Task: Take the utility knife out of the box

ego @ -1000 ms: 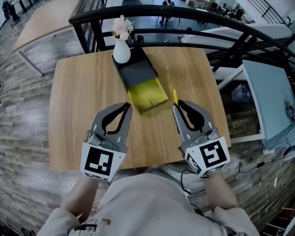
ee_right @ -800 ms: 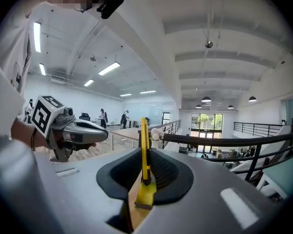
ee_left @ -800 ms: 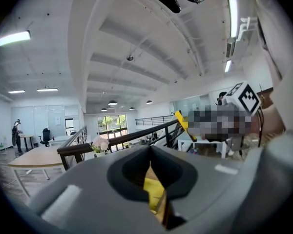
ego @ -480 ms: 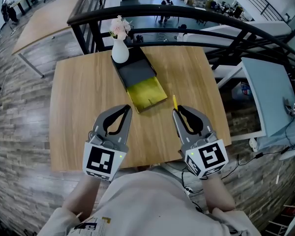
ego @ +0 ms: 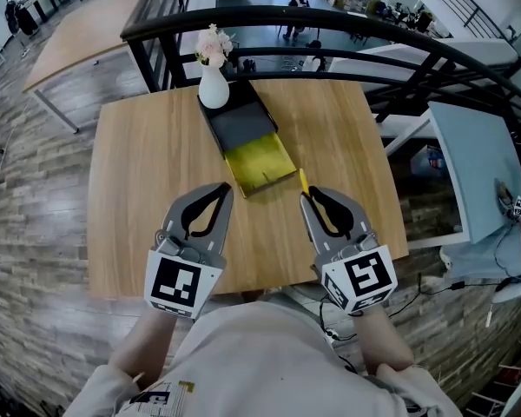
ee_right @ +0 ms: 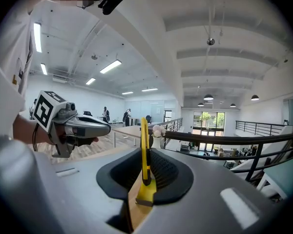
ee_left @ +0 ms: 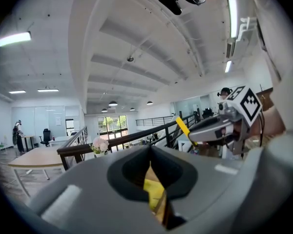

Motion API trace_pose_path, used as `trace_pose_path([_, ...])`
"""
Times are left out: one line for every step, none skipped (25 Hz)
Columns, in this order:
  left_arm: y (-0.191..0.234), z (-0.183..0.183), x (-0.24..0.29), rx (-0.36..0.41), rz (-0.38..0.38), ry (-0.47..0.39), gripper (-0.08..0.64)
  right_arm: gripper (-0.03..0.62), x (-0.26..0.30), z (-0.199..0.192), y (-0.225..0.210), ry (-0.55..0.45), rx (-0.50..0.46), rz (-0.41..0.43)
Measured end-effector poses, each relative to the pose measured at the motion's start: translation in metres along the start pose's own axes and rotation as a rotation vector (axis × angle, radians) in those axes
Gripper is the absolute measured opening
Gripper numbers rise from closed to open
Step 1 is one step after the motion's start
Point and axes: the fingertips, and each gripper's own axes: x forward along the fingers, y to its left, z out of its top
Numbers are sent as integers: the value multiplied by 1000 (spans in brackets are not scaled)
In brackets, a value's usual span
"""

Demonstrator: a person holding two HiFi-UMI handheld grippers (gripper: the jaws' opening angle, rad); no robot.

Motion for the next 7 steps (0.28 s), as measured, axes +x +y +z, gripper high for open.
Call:
trace_pose_path([0,-1,1,8,-1,-1,2,55,0,0,0,0,-2,1])
trace_pose_path([-1,-2,2,11,-1,0,2,55,0,0,-1,-1,-5,1])
trace_pose_path([-2,-2,3,11,-1,2,2,55,0,0,-2,-2,-8,1])
trace_pose_path([-3,-3,5,10,-1,4,2,55,0,-1,-4,-2,-9,1])
trace_pose_path([-3,-3,6,9,-1,5,2,55,0,-3,-5,-2,-9,2])
trace_pose_path([-4,-4,7,8,-1,7,2,55,0,-4,-6,0,-9,3])
trace_pose_path([-5,-4,8,7,-2,9,2,55,-1,-5,-7,1,-8,5])
